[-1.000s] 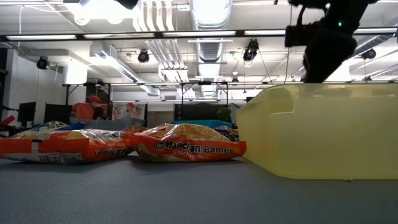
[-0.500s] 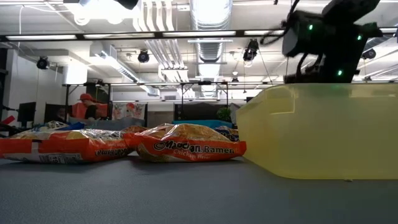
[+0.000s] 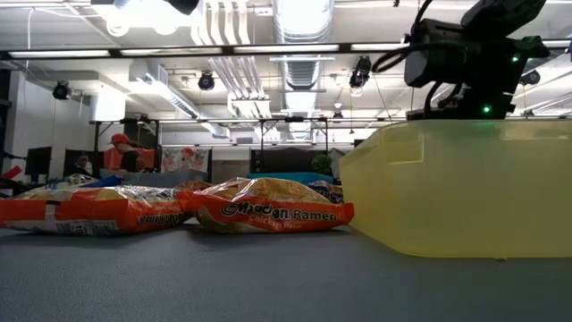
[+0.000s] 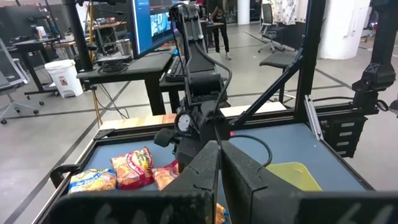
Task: Sort Maruchan noodles
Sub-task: Put the red noodle pack into the yellow bin
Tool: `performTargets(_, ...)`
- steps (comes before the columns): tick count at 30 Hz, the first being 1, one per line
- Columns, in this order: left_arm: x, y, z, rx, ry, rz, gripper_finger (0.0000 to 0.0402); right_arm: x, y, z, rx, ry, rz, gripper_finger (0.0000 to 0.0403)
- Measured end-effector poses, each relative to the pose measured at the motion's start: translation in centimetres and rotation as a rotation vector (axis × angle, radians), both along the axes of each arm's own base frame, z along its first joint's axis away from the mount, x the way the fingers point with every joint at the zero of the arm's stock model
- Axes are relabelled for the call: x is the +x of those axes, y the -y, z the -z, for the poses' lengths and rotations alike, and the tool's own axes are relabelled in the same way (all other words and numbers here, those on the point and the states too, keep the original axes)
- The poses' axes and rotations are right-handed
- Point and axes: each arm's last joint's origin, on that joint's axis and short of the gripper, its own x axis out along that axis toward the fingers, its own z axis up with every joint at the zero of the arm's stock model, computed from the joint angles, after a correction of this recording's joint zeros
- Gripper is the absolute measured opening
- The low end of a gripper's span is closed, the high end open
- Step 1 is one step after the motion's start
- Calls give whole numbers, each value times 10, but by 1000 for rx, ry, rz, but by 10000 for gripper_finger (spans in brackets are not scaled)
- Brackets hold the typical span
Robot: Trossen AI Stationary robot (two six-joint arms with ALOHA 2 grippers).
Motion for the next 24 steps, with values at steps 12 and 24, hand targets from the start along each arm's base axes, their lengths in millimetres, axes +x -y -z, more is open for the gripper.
performTargets(12, 0, 0, 0, -23, -1, -1, 0, -13, 3, -58, -46, 311, 21, 8)
performTargets(24, 0, 0, 0, -26, -1, -1, 0, 2, -17, -127, 319, 733, -145, 8)
